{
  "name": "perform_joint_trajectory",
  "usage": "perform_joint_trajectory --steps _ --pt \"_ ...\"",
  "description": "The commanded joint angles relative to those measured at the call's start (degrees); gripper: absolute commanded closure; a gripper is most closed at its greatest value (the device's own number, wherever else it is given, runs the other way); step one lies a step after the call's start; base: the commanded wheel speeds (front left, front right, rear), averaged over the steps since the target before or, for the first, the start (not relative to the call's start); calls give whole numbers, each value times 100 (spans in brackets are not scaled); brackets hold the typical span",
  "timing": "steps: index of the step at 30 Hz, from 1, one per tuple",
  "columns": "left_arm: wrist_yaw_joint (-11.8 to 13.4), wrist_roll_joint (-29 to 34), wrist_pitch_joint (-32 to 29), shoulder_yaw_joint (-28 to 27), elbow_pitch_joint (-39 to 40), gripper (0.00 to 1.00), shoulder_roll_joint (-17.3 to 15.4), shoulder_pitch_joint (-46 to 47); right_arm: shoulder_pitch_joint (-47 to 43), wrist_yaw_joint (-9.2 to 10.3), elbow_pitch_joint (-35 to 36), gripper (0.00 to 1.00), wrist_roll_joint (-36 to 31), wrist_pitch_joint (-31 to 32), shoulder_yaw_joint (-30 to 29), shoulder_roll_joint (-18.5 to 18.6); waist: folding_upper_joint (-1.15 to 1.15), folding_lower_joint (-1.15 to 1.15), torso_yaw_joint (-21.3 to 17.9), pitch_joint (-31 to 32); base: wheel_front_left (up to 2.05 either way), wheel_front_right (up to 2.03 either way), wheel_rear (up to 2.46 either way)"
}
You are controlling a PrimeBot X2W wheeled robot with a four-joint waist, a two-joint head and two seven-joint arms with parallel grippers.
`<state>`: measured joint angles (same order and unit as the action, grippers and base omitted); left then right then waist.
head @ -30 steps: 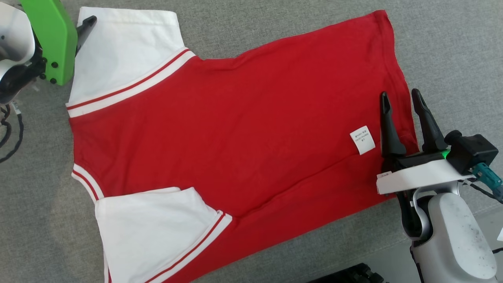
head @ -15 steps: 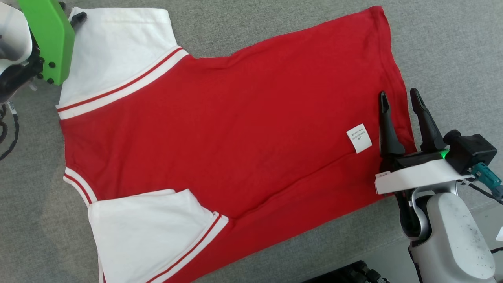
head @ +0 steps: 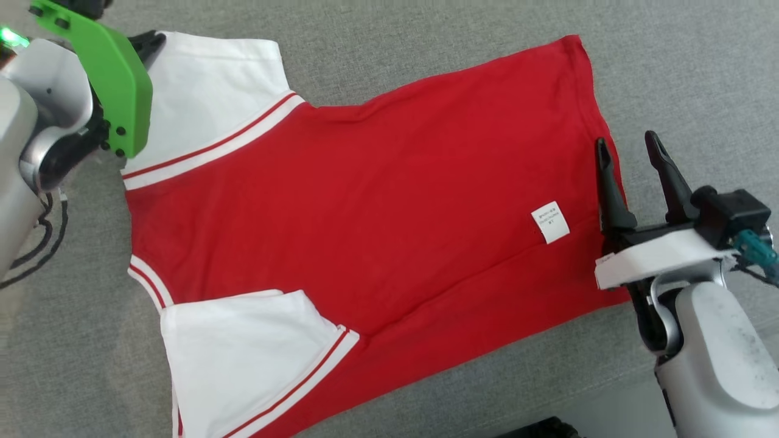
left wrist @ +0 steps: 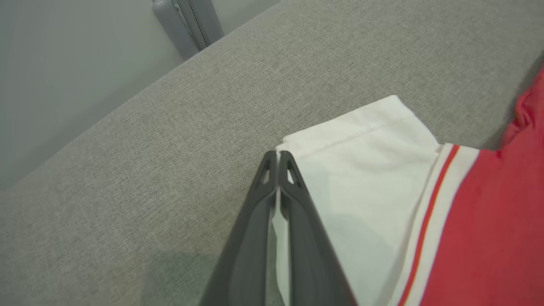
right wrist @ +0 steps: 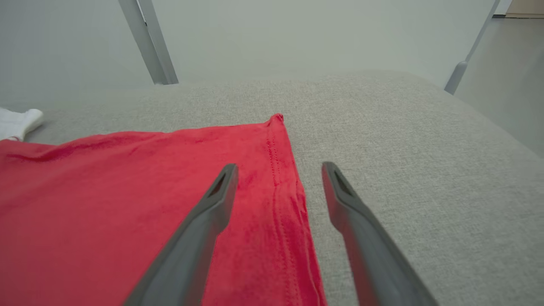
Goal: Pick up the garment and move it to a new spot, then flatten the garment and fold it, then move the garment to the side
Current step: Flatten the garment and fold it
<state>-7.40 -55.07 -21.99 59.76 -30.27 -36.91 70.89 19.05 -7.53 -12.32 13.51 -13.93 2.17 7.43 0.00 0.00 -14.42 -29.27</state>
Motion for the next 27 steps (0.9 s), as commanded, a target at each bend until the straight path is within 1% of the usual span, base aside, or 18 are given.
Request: perform_joint_trajectory --steps 1,2,4,8,11,14,18,20,27 --pt "-13 -81 82 40 3 100 4 -128 186 9 -133 0 65 241 3 77 0 0 146 395 0 0 0" --pt "-13 -109 143 63 12 100 2 -174 282 10 -253 0 87 486 48 136 0 0 160 481 0 0 0" --pt "-13 -168 272 104 71 100 -44 -301 599 10 -470 0 179 1204 115 248 0 0 177 659 0 0 0" --pt "-13 -364 453 117 254 100 -92 -529 1179 11 -729 0 186 2455 111 453 0 0 260 861 0 0 0" --pt "-13 -404 516 145 380 100 -155 -634 1586 9 -901 0 59 3176 29 532 0 0 338 893 0 0 0" --pt "-13 -428 549 173 526 100 -172 -696 1943 9 -1129 0 -5 3917 -45 529 0 0 434 866 0 0 0" --pt "-2 -429 619 122 662 100 -204 -666 2342 9 -1400 0 14 4463 -157 536 0 0 549 769 0 0 0" --pt "0 -419 658 104 728 100 -207 -637 2501 9 -1551 0 -17 4614 -241 533 0 0 611 711 0 0 0" --pt "3 -357 724 104 917 100 -211 -563 2903 9 -2073 0 108 4870 -542 468 0 0 802 555 0 0 0"
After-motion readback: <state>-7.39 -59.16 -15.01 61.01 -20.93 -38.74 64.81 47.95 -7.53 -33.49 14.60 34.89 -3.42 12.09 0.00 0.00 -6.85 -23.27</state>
